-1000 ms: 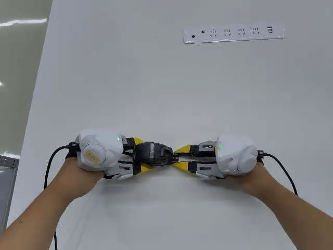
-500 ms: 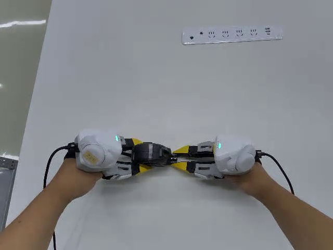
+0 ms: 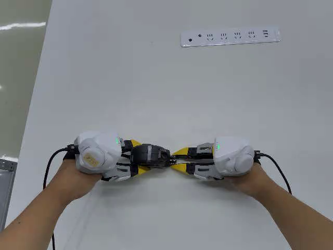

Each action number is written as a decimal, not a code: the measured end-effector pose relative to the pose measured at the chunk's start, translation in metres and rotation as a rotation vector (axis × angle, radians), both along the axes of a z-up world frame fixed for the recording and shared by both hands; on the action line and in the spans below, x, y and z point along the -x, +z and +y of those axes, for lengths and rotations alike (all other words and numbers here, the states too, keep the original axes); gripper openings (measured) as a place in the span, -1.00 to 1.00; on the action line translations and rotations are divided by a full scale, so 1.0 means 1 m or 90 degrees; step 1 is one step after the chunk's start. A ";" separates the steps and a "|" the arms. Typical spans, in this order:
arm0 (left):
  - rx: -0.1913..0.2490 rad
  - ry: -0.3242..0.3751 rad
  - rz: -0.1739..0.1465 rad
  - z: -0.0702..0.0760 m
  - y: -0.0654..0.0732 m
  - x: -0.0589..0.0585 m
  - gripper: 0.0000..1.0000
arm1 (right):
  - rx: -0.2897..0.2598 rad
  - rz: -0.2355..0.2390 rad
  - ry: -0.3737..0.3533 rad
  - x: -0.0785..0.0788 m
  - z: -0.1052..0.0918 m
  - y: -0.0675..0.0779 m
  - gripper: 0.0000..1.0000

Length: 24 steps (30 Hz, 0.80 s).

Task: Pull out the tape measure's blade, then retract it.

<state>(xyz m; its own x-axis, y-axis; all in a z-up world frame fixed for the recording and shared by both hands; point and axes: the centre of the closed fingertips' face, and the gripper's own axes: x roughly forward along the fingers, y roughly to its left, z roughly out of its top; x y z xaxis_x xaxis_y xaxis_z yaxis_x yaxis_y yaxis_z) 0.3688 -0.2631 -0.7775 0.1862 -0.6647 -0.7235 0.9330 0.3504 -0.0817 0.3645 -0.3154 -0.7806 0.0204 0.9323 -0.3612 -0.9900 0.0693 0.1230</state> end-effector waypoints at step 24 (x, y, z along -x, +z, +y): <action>0.003 0.003 0.003 -0.001 -0.001 0.000 -0.39 | 0.004 0.003 0.000 0.000 -0.016 0.001 -0.79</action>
